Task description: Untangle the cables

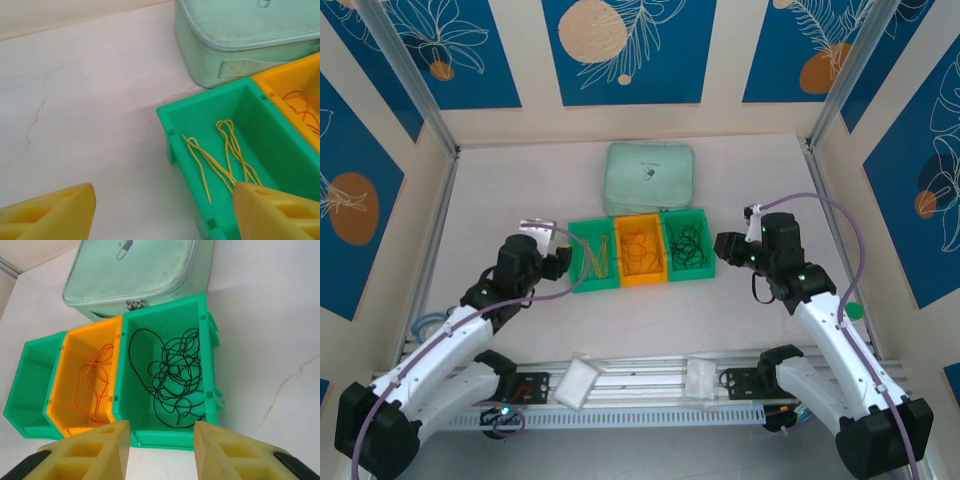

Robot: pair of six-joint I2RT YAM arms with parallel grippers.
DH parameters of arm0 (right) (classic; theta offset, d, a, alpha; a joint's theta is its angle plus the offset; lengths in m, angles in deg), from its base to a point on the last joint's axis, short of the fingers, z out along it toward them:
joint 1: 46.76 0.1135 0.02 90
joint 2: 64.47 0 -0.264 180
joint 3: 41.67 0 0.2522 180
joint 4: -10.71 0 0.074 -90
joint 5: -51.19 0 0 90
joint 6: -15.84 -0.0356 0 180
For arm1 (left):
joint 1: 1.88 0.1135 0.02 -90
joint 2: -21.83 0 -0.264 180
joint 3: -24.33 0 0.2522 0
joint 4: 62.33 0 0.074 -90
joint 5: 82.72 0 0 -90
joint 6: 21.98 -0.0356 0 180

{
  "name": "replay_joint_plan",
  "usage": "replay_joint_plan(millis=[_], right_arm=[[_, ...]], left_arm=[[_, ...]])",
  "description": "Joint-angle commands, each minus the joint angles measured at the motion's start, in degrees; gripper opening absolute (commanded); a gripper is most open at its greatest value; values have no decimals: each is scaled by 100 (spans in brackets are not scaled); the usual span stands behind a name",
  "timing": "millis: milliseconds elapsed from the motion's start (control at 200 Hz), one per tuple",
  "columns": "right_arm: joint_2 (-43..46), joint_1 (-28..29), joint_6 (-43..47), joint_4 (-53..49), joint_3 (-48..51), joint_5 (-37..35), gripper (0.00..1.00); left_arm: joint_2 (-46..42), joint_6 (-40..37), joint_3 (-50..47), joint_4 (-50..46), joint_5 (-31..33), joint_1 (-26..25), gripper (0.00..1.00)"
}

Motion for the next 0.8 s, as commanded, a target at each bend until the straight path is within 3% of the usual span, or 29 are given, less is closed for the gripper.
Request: replay_joint_plan(millis=[0, 140, 435, 795], right_arm=[[-78, -18, 95, -38, 10, 265, 39], [-140, -22, 108, -39, 38, 287, 39], [-161, -22, 145, -60, 128, 335, 40], [6, -44, 276, 57, 379, 302, 42]], left_arm=[[86, -68, -147, 430, 425, 108, 75], [351, 0, -165, 624, 328, 361, 77], [1095, -146, -237, 1679, 150, 903, 99], [1665, -530, -333, 2636, 259, 1470, 99]])
